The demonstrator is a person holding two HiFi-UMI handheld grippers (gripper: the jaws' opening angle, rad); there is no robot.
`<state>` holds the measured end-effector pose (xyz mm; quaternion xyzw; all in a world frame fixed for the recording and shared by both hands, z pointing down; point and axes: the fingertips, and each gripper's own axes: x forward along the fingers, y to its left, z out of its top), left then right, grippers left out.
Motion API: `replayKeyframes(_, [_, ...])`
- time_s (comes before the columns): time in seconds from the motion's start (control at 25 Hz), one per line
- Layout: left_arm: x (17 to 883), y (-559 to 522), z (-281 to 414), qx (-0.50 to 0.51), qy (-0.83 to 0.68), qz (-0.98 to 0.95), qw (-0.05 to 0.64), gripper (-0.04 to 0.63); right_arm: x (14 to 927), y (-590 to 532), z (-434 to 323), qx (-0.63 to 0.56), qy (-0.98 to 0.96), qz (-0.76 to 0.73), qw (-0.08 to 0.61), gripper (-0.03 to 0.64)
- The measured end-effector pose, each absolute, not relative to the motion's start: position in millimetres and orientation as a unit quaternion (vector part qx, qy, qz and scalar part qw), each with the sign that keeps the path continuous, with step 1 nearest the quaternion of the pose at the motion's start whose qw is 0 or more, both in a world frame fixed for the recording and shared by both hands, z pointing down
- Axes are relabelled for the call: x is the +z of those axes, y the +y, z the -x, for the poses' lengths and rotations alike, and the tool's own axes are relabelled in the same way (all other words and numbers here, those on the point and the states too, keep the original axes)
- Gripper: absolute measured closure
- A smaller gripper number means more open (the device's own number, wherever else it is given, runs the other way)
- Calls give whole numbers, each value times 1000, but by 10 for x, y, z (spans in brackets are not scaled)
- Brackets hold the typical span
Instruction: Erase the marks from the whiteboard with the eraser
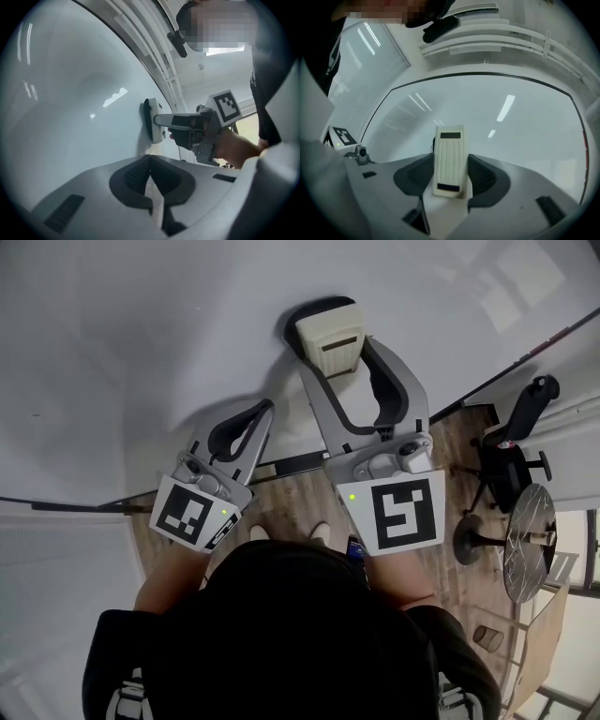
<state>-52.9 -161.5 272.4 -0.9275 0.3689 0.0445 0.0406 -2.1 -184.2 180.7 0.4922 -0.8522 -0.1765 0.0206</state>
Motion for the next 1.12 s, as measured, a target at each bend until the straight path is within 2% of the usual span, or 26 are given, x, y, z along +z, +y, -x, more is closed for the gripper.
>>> replayKeyframes(0.2, [2746, -1618, 585, 51, 367, 928, 40, 589, 1848, -1931, -117, -166, -842, -513, 22, 388])
replayKeyframes(0.56, [2791, -1599, 409, 49, 360, 931, 44, 589, 2006, -2193, -1323, -126, -776, -618, 8, 387])
replayKeyframes(0.96, [2736, -1667, 391, 42, 377, 924, 44, 589, 1954, -2136, -1316, -114, -796, -594, 1, 387])
replayKeyframes(1.12, [2700, -1655, 443, 39, 389, 919, 42, 589, 1901, -1923, -878, -120, -835, -537, 5, 387])
